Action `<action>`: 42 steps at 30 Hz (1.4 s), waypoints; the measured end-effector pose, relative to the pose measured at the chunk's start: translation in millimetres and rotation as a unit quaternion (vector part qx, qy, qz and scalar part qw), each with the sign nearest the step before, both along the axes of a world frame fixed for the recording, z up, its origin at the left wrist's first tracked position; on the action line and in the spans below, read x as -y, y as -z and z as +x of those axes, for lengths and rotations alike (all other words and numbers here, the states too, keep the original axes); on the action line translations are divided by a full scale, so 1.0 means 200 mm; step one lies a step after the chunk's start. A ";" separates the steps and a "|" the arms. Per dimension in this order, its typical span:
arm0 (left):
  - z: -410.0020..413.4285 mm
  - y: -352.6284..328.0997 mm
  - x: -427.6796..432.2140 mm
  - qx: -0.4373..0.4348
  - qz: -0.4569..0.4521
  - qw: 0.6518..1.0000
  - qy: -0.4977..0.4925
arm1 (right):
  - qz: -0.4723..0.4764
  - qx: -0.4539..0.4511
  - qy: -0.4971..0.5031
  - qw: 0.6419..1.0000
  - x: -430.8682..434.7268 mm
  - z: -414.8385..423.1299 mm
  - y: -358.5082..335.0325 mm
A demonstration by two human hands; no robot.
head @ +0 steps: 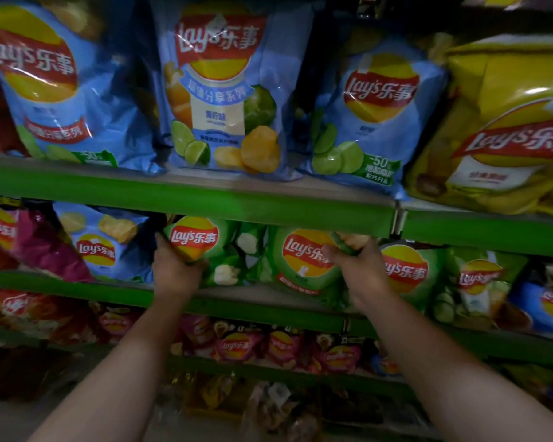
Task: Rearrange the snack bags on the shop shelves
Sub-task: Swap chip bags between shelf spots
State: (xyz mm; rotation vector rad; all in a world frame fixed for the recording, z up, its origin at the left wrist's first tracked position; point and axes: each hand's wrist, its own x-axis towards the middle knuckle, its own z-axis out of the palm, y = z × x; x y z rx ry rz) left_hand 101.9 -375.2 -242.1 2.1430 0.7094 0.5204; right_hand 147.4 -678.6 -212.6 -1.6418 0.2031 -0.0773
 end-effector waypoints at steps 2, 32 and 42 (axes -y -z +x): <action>-0.03 0.01 -0.03 0.021 0.012 1.000 0.012 | 0.001 0.008 0.003 1.000 0.02 0.02 -0.02; -0.19 -0.01 0.92 0.203 0.180 0.957 0.102 | -0.101 0.023 0.034 0.994 0.70 -0.35 0.08; -0.24 0.01 1.78 0.131 0.164 0.887 0.411 | -0.078 0.006 0.302 0.950 1.68 -0.35 0.09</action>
